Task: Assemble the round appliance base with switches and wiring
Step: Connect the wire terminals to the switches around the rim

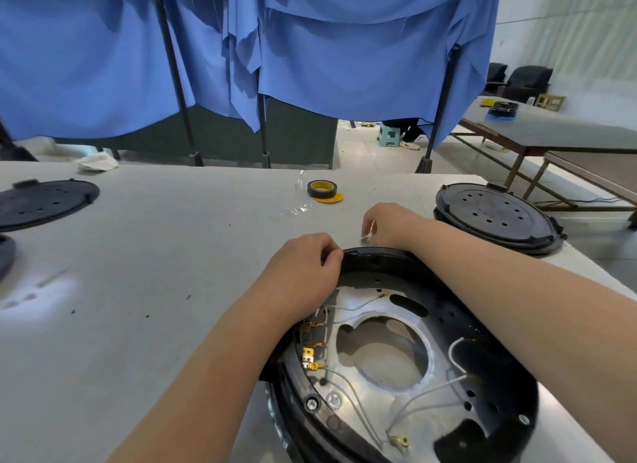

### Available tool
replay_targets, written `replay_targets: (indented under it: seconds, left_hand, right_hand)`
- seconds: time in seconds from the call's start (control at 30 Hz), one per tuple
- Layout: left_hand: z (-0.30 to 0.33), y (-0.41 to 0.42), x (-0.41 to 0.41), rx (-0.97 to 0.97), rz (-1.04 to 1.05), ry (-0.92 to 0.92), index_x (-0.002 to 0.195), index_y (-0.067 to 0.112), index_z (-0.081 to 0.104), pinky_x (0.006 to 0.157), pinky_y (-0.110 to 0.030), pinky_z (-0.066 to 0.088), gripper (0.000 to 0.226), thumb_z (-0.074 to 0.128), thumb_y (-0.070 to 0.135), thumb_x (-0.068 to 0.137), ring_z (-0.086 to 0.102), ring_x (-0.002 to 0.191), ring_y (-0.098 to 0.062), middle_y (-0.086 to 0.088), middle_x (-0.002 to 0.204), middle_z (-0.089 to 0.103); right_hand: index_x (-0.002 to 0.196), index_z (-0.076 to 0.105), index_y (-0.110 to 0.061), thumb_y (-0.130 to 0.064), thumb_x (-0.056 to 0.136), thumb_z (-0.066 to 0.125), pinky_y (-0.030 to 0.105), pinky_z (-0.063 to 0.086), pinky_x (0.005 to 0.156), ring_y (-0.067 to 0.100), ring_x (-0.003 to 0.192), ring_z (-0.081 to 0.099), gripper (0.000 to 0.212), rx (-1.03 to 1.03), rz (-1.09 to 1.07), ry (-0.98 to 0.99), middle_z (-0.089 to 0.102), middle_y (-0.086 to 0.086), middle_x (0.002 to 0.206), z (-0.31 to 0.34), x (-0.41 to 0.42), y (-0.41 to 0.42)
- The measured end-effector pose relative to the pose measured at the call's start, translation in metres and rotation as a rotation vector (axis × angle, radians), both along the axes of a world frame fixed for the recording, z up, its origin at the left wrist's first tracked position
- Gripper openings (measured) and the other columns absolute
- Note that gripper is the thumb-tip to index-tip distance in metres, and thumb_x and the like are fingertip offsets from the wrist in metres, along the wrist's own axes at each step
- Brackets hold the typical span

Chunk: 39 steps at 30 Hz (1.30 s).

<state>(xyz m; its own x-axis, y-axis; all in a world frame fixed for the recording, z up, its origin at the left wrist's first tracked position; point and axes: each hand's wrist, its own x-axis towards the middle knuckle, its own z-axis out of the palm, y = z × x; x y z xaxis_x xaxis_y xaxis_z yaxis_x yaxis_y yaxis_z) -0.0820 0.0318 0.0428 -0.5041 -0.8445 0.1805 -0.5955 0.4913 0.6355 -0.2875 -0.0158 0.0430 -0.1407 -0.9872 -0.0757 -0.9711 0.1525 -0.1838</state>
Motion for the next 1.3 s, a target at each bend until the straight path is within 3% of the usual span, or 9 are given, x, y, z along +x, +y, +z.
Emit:
replay_targets:
  seconds: [0.13, 0.37, 0.53, 0.67, 0.8, 1.0, 1.1, 1.2, 1.3]
  left_hand:
    - [0.000, -0.001, -0.001, 0.006, -0.001, 0.012, 0.110, 0.022, 0.064, 0.074, -0.021, 0.043, 0.023, 0.045, 0.029, 0.100, 0.057, 0.093, -0.011, 0.004, 0.105, 0.064]
    - [-0.001, -0.002, -0.001, 0.006, 0.002, 0.016, 0.109, 0.022, 0.064, 0.067, -0.015, 0.040, 0.022, 0.046, 0.030, 0.100, 0.057, 0.091, -0.009, 0.005, 0.103, 0.063]
    - [-0.002, -0.002, 0.001, 0.011, -0.002, 0.030, 0.104, 0.025, 0.065, 0.064, -0.011, 0.039, 0.020, 0.047, 0.031, 0.099, 0.055, 0.084, -0.003, 0.010, 0.096, 0.062]
    - [-0.001, -0.002, 0.000, 0.047, -0.023, 0.024, 0.108, 0.025, 0.066, 0.071, -0.020, 0.040, 0.022, 0.047, 0.034, 0.099, 0.057, 0.093, -0.008, 0.010, 0.100, 0.062]
    - [0.006, -0.004, 0.003, 0.076, -0.024, 0.067, 0.099, 0.017, 0.071, 0.074, -0.028, 0.047, 0.032, 0.048, 0.039, 0.098, 0.062, 0.091, -0.016, 0.001, 0.095, 0.069]
    - [0.040, 0.004, 0.014, 0.334, -0.109, 0.393, 0.093, 0.025, 0.073, 0.072, -0.024, 0.048, 0.041, 0.048, 0.058, 0.091, 0.069, 0.075, -0.002, 0.012, 0.086, 0.075]
    - [0.049, 0.012, 0.016, 0.309, -0.174, 0.370, 0.090, 0.026, 0.075, 0.070, -0.025, 0.048, 0.043, 0.059, 0.064, 0.077, 0.066, 0.068, -0.003, 0.009, 0.083, 0.075]
    - [0.052, 0.016, 0.016, 0.258, -0.187, 0.309, 0.079, 0.024, 0.077, 0.067, -0.022, 0.048, 0.023, 0.069, 0.045, 0.081, 0.066, 0.065, -0.004, 0.005, 0.076, 0.074]
    - [0.052, 0.014, 0.019, 0.286, -0.156, 0.209, 0.079, 0.022, 0.075, 0.066, -0.023, 0.050, 0.022, 0.068, 0.041, 0.085, 0.068, 0.064, -0.003, 0.006, 0.073, 0.074]
  right_hand:
    - [0.099, 0.071, -0.007, -0.014, 0.086, 0.067, 0.026, 0.046, 0.080, 0.024, 0.095, 0.061, 0.015, -0.034, -0.003, -0.022, 0.068, 0.010, 0.104, -0.001, 0.002, 0.000]
    - [0.096, 0.072, -0.008, -0.008, 0.086, 0.066, 0.030, 0.049, 0.085, 0.024, 0.095, 0.061, 0.012, -0.247, -0.074, -0.148, 0.069, 0.010, 0.103, 0.011, -0.003, 0.009]
    - [0.090, 0.074, -0.011, -0.012, 0.084, 0.070, 0.025, 0.045, 0.074, 0.016, 0.083, 0.059, 0.007, -0.412, -0.100, -0.319, 0.068, 0.002, 0.091, 0.034, -0.006, 0.035]
    - [0.084, 0.074, -0.020, -0.015, 0.081, 0.074, 0.012, 0.051, 0.068, 0.005, 0.074, 0.063, 0.005, -0.557, -0.055, -0.514, 0.070, -0.006, 0.082, 0.051, 0.004, 0.075]
    - [0.081, 0.077, -0.020, -0.014, 0.076, 0.079, 0.015, 0.055, 0.075, 0.008, 0.077, 0.069, 0.008, -0.593, 0.047, -0.695, 0.074, -0.006, 0.078, 0.060, 0.025, 0.121]
    - [0.081, 0.077, -0.022, -0.013, 0.078, 0.076, 0.020, 0.053, 0.081, 0.003, 0.080, 0.066, 0.010, -0.556, 0.217, -0.536, 0.070, -0.011, 0.081, 0.053, 0.056, 0.164]
    - [0.085, 0.077, -0.022, -0.013, 0.081, 0.074, 0.021, 0.050, 0.078, 0.003, 0.078, 0.062, 0.011, -0.541, 0.291, -0.379, 0.065, -0.012, 0.085, 0.050, 0.066, 0.172]
    - [0.087, 0.077, -0.022, -0.015, 0.082, 0.073, 0.027, 0.050, 0.078, 0.004, 0.079, 0.060, 0.011, -0.493, 0.335, -0.309, 0.064, -0.013, 0.087, 0.046, 0.074, 0.176]
    - [0.088, 0.077, -0.021, -0.013, 0.082, 0.072, 0.029, 0.049, 0.080, 0.007, 0.082, 0.060, 0.011, -0.476, 0.368, -0.321, 0.065, -0.011, 0.089, 0.044, 0.079, 0.180]
